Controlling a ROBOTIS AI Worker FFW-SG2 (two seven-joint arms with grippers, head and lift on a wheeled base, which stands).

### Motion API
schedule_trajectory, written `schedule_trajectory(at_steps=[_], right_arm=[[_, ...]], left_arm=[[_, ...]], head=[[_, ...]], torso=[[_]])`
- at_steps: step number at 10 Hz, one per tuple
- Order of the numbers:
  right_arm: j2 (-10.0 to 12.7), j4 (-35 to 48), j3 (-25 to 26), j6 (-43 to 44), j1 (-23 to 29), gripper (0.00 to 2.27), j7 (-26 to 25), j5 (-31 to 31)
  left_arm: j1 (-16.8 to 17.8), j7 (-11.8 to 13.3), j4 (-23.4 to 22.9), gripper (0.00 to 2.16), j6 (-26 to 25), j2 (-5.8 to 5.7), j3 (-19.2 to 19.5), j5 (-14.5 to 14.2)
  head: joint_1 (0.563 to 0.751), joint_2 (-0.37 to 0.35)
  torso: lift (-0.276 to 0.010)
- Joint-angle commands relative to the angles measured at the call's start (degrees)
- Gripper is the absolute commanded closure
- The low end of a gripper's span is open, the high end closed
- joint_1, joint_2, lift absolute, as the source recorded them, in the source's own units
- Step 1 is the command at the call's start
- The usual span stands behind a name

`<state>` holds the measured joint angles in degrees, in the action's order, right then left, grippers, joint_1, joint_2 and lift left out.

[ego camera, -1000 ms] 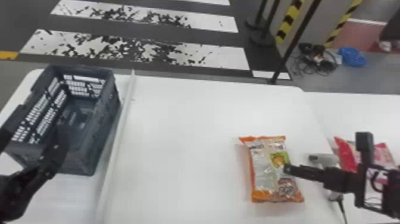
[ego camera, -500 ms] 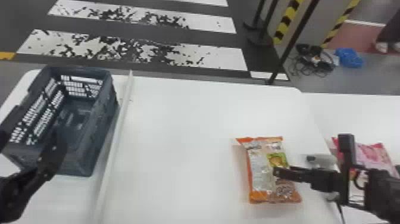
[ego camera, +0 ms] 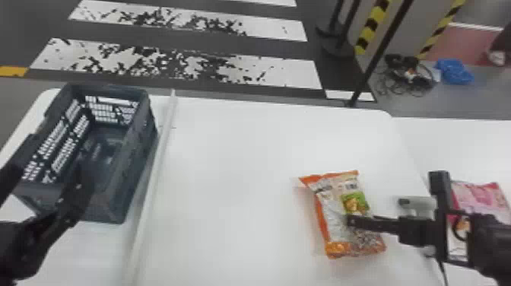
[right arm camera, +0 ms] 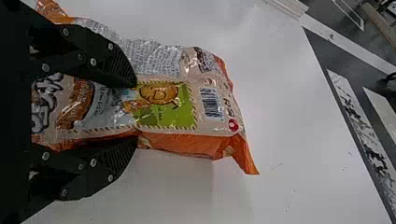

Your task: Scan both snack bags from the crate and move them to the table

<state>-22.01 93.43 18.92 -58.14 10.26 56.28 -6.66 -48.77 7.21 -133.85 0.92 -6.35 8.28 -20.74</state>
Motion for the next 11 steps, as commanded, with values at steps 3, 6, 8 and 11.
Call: schedule_trajectory(at_steps=[3, 6, 8, 11], right_arm=[[0.12, 7.64, 3.75, -8.44, 2.31, 2.24, -0.21, -2.74], [0.12, 14.23, 12.37, -15.47, 2.75, 2.24, -0.56, -11.89], [0.48, 11.42, 18.52, -14.24, -1.73, 2.24, -6.19, -18.48], [0.91, -4.22, 24.32, 2.98, -12.63, 2.24, -17.00, -20.06]], left_arm=[[0.43, 0.00, 0.08, 0.08, -0.18, -0.15, 0.07, 0.00], [1.58, -0.09, 0.08, 0.08, -1.76, -0.15, 0.07, 0.00], [2.19, -0.09, 0.43, 0.08, -2.64, -0.24, 0.15, 0.09], [2.02, -0.61, 0.52, 0.08, -5.10, -0.24, 0.15, 2.37]], head=[[0.695, -0.153], [0.695, -0.153], [0.695, -0.172], [0.695, -0.273]], torso=[[-0.087], [-0.087], [-0.087], [-0.087]])
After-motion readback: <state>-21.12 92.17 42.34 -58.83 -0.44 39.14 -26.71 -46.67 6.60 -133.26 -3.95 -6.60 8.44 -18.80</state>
